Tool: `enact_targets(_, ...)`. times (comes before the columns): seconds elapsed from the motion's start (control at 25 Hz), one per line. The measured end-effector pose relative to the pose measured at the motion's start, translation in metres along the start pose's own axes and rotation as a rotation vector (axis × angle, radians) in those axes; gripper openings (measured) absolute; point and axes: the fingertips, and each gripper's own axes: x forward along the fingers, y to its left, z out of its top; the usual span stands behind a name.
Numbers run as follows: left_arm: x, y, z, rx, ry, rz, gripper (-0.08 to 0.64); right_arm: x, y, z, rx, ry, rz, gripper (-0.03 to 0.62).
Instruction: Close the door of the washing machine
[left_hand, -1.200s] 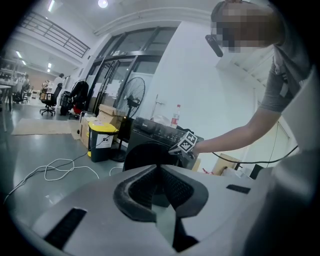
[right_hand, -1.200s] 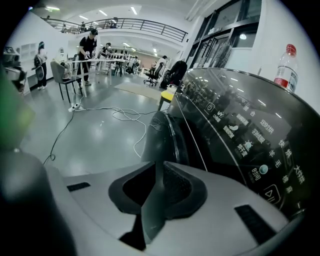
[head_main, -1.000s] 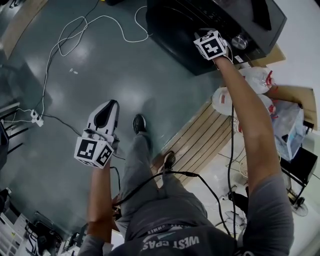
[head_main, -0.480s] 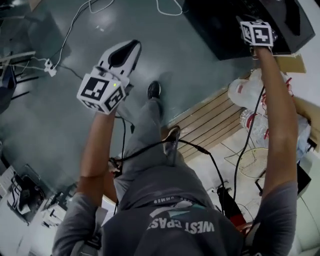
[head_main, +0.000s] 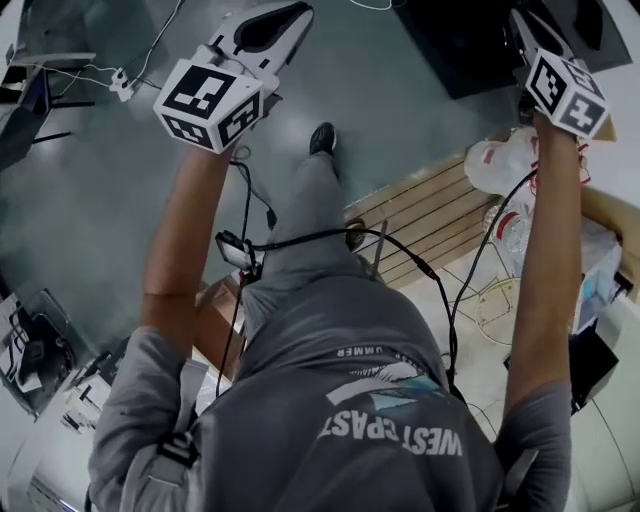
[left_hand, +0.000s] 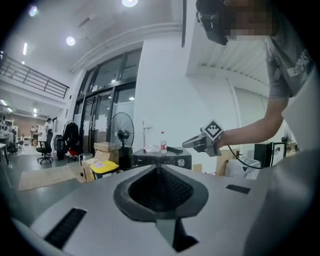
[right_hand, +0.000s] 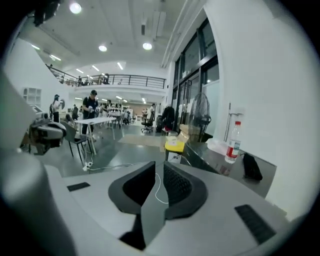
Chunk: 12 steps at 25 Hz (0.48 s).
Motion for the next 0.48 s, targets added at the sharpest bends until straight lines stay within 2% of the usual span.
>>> enact_targets(0.28, -0.056, -0.055, 0.043, 0.097, -0.059, -0.028, 0.034, -0.139, 0.065, 0.037, -0.010, -0.164, 0.069, 0.058)
enact_targets(0.48, -0.096, -0.084, 0.069, 0.131, -0.098, -0.028, 0.034, -0.230, 0.111, 0.057, 0.025, -0.270, 0.122, 0.048)
